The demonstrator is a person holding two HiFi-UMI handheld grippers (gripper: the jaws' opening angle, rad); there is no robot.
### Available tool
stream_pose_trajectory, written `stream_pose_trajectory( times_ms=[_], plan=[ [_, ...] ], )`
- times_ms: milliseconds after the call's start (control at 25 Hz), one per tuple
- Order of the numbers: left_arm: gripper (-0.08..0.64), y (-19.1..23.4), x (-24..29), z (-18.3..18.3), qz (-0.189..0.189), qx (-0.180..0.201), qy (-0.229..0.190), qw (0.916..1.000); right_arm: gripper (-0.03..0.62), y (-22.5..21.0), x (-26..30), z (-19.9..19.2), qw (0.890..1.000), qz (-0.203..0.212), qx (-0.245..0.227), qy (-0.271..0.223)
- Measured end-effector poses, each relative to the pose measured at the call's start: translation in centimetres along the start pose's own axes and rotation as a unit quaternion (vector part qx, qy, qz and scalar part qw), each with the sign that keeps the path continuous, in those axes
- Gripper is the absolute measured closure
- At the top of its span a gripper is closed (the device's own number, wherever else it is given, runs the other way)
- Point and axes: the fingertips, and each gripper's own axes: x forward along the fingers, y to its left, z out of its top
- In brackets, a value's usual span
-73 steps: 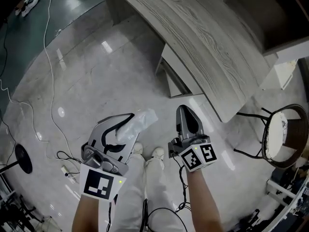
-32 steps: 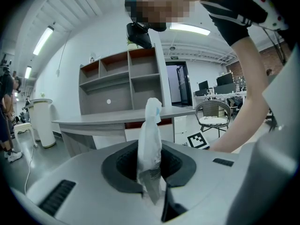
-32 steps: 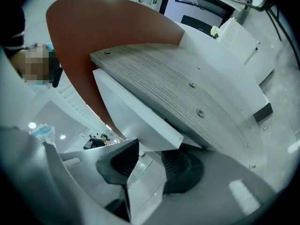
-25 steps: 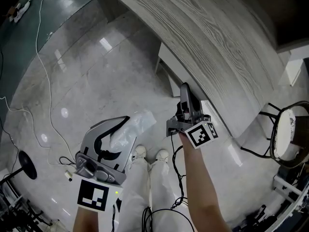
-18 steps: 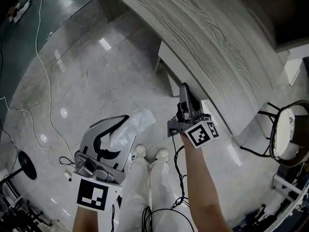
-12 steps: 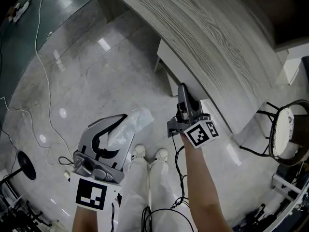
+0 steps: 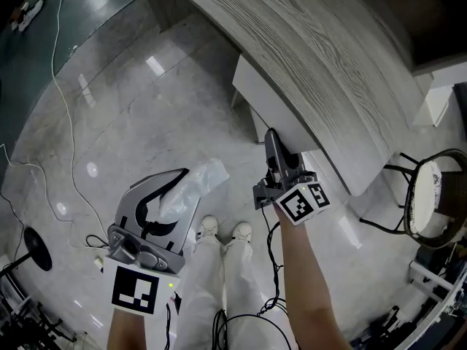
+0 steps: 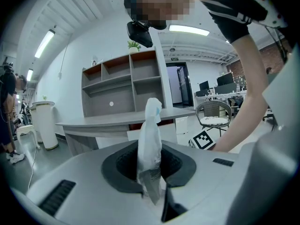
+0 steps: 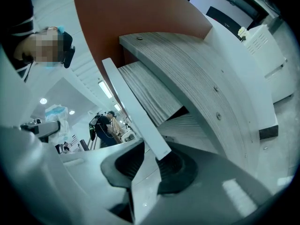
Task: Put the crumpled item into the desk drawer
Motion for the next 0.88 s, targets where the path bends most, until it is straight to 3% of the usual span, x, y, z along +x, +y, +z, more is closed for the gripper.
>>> stream_pose_trajectory(
  times_ms=[320, 880],
  plan=[
    [0.494, 0.4, -0.8, 0.3, 0.003, 0.0, -0.003, 1.0, 0.517, 2.4, -0.9, -3.0, 0.998, 0.016, -0.027, 0.051],
    [0.494, 0.5, -1.2, -0.1, 0.005, -0.001, -0.001, 1.0, 0.511, 1.6, -1.0, -3.9, 0.996, -0.009, -0.044, 0.071]
  ],
)
